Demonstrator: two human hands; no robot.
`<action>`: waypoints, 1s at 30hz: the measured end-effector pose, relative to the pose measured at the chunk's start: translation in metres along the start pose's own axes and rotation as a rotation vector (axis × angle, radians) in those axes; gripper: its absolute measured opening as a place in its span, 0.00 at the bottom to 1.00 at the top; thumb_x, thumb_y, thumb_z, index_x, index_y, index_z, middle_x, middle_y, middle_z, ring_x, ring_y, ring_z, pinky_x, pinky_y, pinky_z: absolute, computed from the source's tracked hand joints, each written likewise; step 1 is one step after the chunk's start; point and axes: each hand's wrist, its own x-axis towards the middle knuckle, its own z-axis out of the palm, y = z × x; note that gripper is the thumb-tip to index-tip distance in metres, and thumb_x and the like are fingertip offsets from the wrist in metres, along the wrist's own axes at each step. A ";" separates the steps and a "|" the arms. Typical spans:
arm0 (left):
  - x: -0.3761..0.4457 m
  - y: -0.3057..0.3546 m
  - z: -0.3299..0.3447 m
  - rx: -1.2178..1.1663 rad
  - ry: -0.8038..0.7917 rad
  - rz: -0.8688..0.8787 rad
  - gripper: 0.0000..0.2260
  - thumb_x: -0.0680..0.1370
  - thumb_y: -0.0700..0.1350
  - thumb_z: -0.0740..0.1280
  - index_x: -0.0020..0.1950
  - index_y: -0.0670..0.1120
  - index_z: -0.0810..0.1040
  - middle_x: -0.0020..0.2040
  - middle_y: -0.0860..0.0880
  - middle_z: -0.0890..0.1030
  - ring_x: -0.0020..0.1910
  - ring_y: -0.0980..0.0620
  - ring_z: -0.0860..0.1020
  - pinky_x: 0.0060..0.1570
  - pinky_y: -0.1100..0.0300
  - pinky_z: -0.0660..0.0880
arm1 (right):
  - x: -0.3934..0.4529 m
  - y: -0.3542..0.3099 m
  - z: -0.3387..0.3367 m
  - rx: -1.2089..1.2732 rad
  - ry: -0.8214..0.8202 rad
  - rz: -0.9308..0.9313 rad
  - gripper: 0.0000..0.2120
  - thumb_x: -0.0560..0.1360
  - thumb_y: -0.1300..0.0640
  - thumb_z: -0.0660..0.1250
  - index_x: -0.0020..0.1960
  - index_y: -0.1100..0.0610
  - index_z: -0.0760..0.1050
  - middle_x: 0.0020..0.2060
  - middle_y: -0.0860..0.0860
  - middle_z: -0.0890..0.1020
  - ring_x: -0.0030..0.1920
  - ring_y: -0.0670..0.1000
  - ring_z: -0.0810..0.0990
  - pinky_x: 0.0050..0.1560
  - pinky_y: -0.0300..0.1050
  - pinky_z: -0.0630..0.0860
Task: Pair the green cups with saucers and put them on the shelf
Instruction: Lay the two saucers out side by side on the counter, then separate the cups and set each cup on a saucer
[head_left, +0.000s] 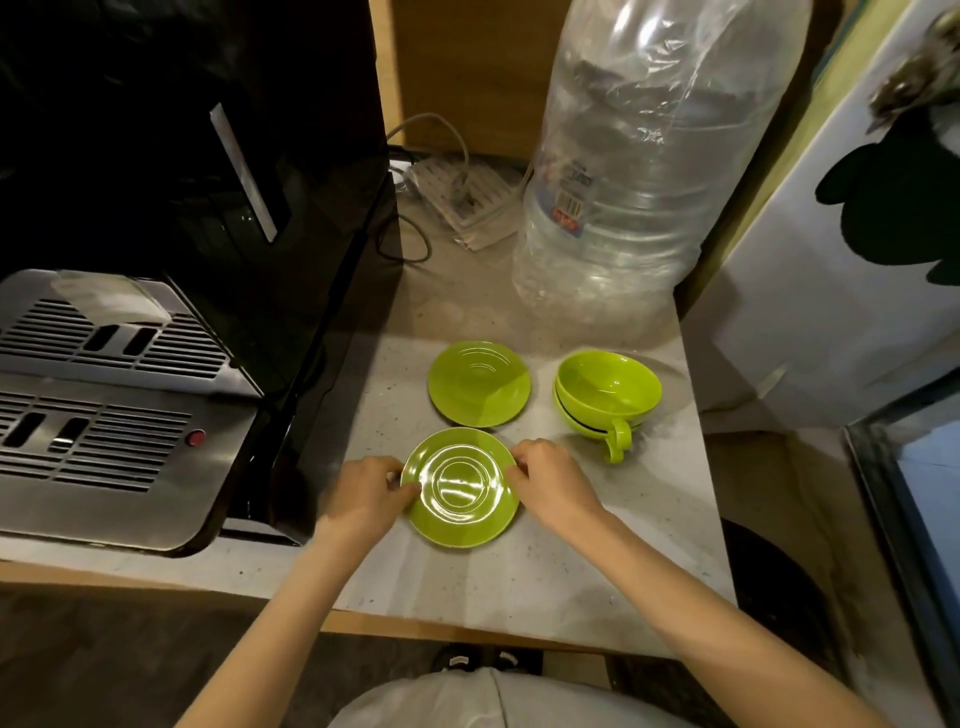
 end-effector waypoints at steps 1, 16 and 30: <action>0.002 0.005 -0.004 0.096 0.019 0.018 0.13 0.74 0.51 0.65 0.53 0.45 0.79 0.47 0.46 0.82 0.46 0.45 0.79 0.46 0.53 0.77 | -0.002 -0.003 -0.005 -0.030 0.029 -0.029 0.11 0.76 0.57 0.59 0.50 0.63 0.76 0.49 0.61 0.81 0.50 0.61 0.79 0.40 0.47 0.69; 0.045 0.136 0.013 -0.820 -0.438 0.061 0.23 0.78 0.48 0.59 0.72 0.44 0.59 0.37 0.45 0.78 0.24 0.56 0.79 0.28 0.64 0.74 | 0.005 0.063 -0.101 0.337 0.548 0.204 0.11 0.76 0.53 0.59 0.51 0.57 0.77 0.42 0.62 0.84 0.45 0.64 0.81 0.48 0.54 0.77; 0.069 0.153 0.043 -0.617 -0.356 0.123 0.14 0.76 0.41 0.61 0.61 0.40 0.74 0.27 0.43 0.78 0.17 0.55 0.75 0.24 0.61 0.77 | 0.015 0.088 -0.086 0.748 0.326 0.371 0.04 0.77 0.58 0.59 0.47 0.59 0.70 0.24 0.56 0.77 0.17 0.49 0.75 0.26 0.48 0.79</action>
